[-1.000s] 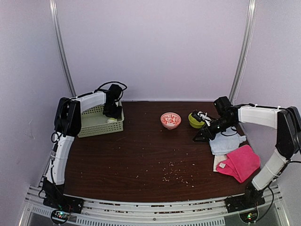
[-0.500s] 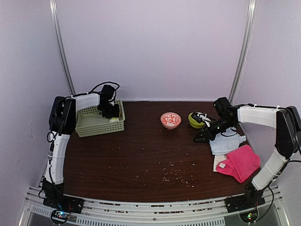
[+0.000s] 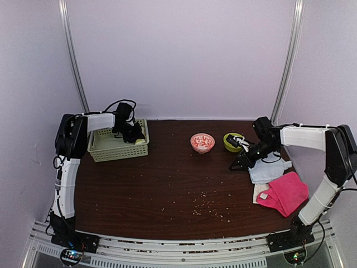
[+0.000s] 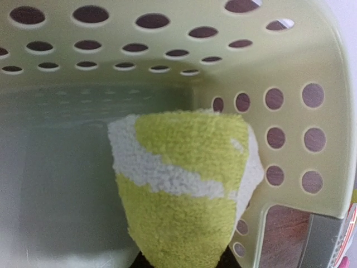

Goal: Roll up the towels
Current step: Place the towel in the bin.

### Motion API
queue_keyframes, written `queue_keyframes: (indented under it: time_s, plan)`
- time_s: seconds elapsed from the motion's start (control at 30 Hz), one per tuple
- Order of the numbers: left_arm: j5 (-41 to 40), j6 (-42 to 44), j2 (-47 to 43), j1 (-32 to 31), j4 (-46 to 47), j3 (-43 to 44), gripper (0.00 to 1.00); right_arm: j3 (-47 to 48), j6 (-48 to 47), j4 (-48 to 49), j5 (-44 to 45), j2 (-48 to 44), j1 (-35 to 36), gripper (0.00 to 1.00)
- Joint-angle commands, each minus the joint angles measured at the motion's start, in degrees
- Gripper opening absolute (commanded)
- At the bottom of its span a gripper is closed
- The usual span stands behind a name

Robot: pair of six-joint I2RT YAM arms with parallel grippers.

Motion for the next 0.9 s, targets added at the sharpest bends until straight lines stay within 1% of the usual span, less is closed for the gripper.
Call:
queue_keyframes:
  time_s: [0.0,0.07,0.13,0.23,0.47,0.87]
  plan:
    - [1.02,-0.95,-0.02,-0.71,-4.08,-1.93,0.25,1.17,-0.53,-0.79,-1.21,0.38,-0.25,0.48]
    - [0.05,-0.61,-1.06,-0.72,-4.12,-2.63,0.31,1.18,-0.53,-0.78,-1.21,0.40,-0.21,0.48]
    - [-0.31,0.21,-2.06,-0.72,-4.30,-2.82,0.34,1.20,-0.57,-0.79,-1.19,0.49,-0.21,0.48]
    - [-0.41,0.76,-3.49,-0.73,-4.33,-3.30,0.41,1.37,-0.66,-0.89,-1.26,0.63,-0.20,0.48]
    - [-0.67,0.96,-5.46,-0.69,-4.24,-4.52,0.47,1.39,-0.89,-1.19,-1.39,0.75,-0.21,0.48]
    - [-1.50,1.77,-9.93,-0.60,-3.24,-7.07,0.53,1.47,-1.09,-1.41,-1.34,0.66,-0.15,0.48]
